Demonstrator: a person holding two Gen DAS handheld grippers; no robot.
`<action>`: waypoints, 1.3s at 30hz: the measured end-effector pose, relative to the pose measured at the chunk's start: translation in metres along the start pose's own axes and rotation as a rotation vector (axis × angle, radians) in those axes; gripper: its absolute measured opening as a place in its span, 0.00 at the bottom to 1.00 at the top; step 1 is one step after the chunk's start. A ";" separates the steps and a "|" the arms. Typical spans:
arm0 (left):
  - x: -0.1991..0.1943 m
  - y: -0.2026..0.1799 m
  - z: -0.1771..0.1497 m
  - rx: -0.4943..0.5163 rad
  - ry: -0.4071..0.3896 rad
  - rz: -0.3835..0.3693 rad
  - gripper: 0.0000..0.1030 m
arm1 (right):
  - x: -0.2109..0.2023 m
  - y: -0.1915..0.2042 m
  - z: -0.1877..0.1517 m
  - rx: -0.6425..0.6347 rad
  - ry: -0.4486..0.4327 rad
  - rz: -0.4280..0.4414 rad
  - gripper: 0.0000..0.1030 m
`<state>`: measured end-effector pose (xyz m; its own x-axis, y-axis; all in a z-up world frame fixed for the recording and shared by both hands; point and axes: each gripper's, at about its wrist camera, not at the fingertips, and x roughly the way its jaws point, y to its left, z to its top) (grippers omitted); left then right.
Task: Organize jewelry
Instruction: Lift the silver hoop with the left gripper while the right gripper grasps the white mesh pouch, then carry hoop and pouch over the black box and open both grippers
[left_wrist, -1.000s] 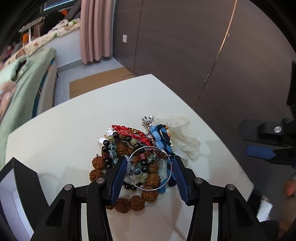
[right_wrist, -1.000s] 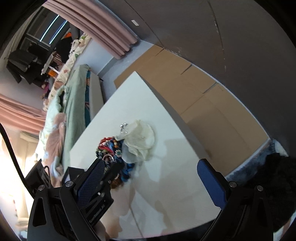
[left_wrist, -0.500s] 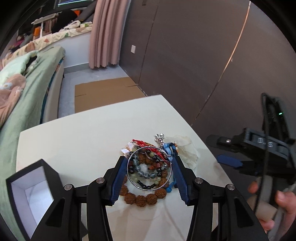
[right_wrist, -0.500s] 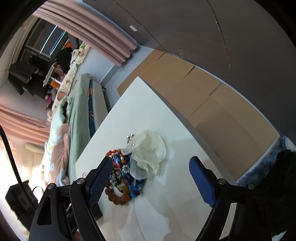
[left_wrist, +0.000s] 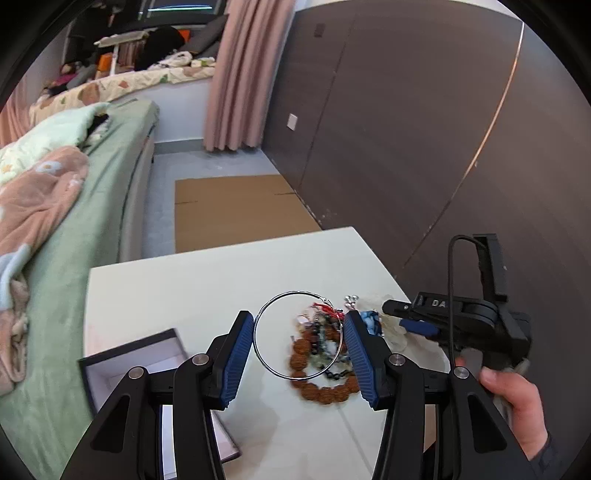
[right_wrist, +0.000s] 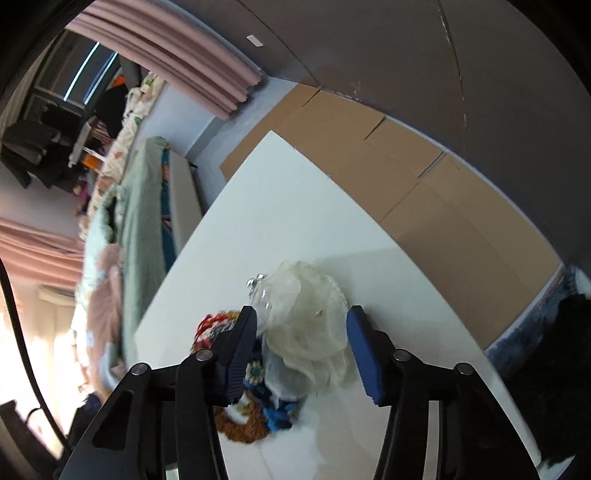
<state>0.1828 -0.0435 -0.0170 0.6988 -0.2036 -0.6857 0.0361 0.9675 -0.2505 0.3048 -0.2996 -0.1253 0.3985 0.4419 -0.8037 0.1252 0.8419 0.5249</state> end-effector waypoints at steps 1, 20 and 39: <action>-0.003 0.002 0.001 -0.006 -0.004 0.001 0.51 | 0.002 0.003 0.002 -0.013 0.007 -0.008 0.24; -0.062 0.050 0.006 -0.075 -0.093 0.044 0.51 | -0.107 0.083 -0.038 -0.249 -0.234 0.371 0.03; -0.091 0.107 -0.001 -0.143 -0.103 0.095 0.51 | -0.049 0.182 -0.113 -0.462 0.008 0.498 0.08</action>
<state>0.1224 0.0779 0.0174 0.7639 -0.0885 -0.6393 -0.1303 0.9490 -0.2871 0.2055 -0.1336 -0.0218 0.3009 0.8119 -0.5003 -0.4729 0.5826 0.6610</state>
